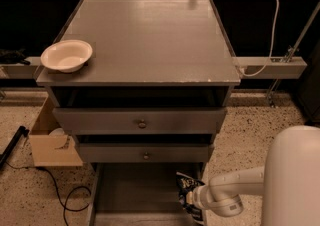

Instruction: Pick blue chip bag from bottom drawer and place on counter

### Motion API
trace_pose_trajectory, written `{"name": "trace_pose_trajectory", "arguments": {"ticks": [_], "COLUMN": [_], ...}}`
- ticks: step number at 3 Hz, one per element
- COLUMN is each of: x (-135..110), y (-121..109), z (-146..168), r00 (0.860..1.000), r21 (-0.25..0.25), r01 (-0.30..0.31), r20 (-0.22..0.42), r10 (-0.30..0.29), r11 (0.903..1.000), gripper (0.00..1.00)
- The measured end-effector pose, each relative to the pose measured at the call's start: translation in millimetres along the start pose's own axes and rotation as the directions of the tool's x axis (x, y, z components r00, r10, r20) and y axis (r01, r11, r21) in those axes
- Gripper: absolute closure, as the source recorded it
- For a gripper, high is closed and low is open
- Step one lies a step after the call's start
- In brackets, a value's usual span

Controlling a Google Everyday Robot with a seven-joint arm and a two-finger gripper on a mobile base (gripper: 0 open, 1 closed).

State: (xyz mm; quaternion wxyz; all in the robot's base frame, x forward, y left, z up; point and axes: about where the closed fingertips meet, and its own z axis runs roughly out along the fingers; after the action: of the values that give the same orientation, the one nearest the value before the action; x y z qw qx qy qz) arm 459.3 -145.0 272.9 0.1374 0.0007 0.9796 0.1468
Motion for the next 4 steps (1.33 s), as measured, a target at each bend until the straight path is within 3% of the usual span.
{"name": "trace_pose_trajectory", "arguments": {"ticks": [2,3,4], "x": [3.3,10.0,29.6], "y": [-43.6,-64.5,-95.9], "z": [-72.3,-119.5,-151.3], "r00": [0.987,0.959,0.923], "r21": [0.060,0.030,0.008], "r01": [-0.064,-0.099,-0.169], "r20": [0.154,0.268,0.353], "r10": [0.054,0.088,0.155], "r11": [0.9961,0.9946,0.9856], "gripper": [1.00,1.00,1.00]}}
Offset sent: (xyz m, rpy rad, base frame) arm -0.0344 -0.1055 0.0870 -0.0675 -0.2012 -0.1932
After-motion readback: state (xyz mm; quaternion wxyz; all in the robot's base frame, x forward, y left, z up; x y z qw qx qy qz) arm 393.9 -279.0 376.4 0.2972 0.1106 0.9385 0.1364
